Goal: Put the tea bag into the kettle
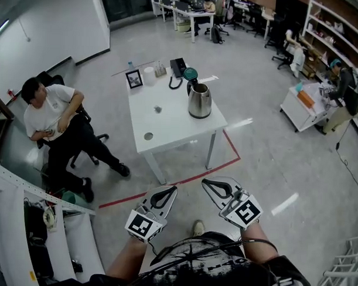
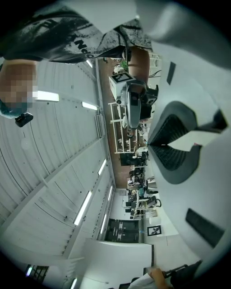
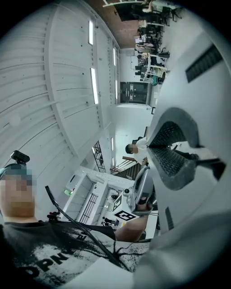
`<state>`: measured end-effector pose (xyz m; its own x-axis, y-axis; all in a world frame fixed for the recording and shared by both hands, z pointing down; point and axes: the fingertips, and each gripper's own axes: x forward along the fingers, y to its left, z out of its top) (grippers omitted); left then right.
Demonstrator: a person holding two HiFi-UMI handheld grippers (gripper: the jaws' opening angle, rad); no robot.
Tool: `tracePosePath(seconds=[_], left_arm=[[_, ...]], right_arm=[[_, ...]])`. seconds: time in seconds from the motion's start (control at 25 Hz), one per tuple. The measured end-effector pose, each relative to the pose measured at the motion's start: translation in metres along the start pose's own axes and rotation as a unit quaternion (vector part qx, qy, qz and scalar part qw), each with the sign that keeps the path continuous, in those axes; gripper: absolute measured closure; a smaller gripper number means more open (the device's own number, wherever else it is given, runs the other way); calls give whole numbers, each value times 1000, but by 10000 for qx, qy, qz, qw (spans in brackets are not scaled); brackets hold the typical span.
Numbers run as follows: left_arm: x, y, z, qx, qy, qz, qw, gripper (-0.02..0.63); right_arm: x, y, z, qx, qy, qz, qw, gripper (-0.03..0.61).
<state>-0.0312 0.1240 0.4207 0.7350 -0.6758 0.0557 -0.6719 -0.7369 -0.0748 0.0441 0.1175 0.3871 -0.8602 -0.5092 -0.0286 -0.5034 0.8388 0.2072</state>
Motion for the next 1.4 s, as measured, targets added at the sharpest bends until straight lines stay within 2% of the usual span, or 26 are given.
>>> tracePosePath(seconds=[0.4,0.88,1.4], left_arm=[[63,37,8,83,-11,363,9993,603],[90,77,-4,-49,-59,504,9987,603],[120,187,-19,-170,-118,544,9983,603]], right_arm=[[20,-74,-18,124,-237,265,9993,568],[50,-110,-47,165,-39,400,9991,568],[140,-164,-64,149,83,371,9992,568]])
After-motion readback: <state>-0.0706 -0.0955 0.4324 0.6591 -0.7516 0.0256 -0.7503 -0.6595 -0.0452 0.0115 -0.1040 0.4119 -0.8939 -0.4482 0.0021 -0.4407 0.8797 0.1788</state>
